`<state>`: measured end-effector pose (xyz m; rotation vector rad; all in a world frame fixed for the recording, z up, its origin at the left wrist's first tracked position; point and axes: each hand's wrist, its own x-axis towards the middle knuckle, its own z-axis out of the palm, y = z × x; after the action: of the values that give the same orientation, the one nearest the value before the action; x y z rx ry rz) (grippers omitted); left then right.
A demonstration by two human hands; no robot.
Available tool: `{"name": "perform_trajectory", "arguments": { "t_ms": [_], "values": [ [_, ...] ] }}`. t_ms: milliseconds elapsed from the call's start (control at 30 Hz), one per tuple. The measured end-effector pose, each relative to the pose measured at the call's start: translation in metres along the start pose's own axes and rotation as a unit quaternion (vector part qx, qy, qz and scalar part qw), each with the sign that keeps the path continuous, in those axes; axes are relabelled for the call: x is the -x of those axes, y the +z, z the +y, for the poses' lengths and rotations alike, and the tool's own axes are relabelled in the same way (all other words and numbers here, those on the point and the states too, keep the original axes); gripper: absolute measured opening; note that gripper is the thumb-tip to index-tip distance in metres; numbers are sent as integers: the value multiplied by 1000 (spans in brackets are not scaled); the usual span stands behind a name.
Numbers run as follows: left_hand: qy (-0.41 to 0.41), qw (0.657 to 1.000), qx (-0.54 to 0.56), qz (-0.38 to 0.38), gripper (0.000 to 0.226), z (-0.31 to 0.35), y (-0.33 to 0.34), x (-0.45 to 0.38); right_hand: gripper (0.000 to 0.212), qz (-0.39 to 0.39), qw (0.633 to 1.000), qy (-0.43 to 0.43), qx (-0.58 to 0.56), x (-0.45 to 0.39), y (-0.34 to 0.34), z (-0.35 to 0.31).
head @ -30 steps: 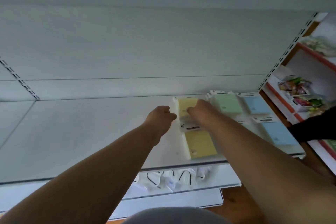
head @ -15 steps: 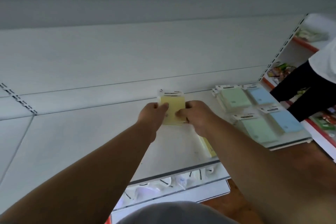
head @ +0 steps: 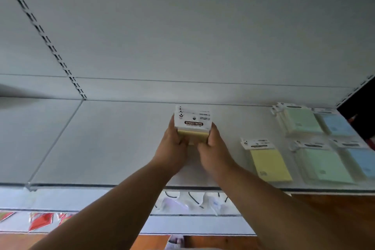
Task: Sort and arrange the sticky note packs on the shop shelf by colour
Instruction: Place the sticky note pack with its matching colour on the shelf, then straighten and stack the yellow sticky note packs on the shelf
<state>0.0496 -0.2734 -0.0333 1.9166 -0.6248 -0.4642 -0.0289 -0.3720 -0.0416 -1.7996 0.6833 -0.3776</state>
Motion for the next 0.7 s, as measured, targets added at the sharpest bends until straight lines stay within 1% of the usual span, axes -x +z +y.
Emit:
{"name": "perform_trajectory", "arguments": {
  "t_ms": [100, 167, 233, 367, 467, 567, 700],
  "values": [
    [-7, 1000, -5, 24, 59, 2, 4, 9, 52, -15, 1000, -10, -4, 2, -1, 0],
    [-18, 999, -31, 33, 56, 3, 6, 14, 53, -23, 1000, -4, 2, 7, -3, 1],
    [-11, 997, -54, 47, 52, 2, 8, 18, 52, -18, 1000, -8, -13, 12, -5, 3],
    [-24, 994, -91, 48, 59, -3, 9, 27, 58, -30, 999, -3, 23, 15, -1, 7],
    [-43, 991, -121, 46, 52, -4, 6, 27, 60, -25, 999, 14, 44, 11, 3, 7],
    [-44, 988, -139, 43, 48, -5, 1, 28, 61, -15, 998, 19, 53, 12, 6, 4],
    [-45, 990, -109, 75, 29, -9, -10, 33, 64, -22, 998, -6, 53, 10, 17, -5]
  ]
}}
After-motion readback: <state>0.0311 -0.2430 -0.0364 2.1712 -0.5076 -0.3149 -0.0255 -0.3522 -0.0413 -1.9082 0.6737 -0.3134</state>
